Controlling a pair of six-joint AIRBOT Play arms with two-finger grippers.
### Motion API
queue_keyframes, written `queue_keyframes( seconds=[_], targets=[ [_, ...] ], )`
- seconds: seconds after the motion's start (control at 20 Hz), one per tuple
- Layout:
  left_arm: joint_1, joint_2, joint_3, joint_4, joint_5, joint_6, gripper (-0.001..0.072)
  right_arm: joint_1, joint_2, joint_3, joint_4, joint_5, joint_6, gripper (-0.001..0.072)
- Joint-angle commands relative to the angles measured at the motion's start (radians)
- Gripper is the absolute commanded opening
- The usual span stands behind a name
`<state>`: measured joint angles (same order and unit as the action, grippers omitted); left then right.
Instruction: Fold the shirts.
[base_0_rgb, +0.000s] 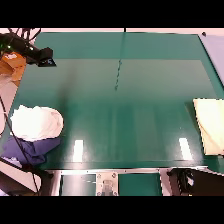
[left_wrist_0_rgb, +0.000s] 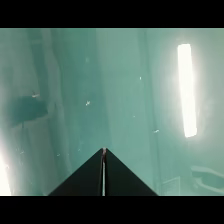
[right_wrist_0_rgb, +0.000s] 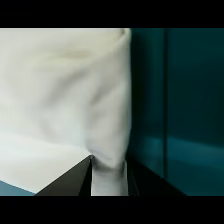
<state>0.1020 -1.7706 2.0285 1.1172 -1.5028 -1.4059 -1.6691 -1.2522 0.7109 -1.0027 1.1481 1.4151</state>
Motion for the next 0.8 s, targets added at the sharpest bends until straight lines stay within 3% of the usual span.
queue_keyframes(
  seconds=[0.0, 0.05, 0.2, 0.5, 0.75],
  targets=[
    [0.0, 0.001, 0.0, -0.019, -0.003, 0.001, 0.0019, 0.059, 0.006, 0.18, -0.248, 0.117, 0.179, 0.0263],
    [0.0, 0.002, 0.0, -0.028, 0.009, 0.0, 0.0019, 0.108, 0.011, 0.227, -0.235, 0.119, 0.18, 0.0259],
    [0.0, 0.006, 0.005, -0.032, 0.026, 0.0, 0.0018, 0.348, 0.02, 0.364, -0.164, 0.116, 0.167, 0.0028],
    [0.0, 0.072, -0.04, -0.011, -0.047, -0.013, 0.0016, 1.012, 0.02, 0.513, -0.167, 0.061, 0.143, 0.0012],
    [-0.076, 0.265, -0.376, 0.078, -0.032, -0.031, 0.0016, 1.446, 0.021, 0.384, -0.222, 0.02, 0.144, 0.0011]
  ],
)
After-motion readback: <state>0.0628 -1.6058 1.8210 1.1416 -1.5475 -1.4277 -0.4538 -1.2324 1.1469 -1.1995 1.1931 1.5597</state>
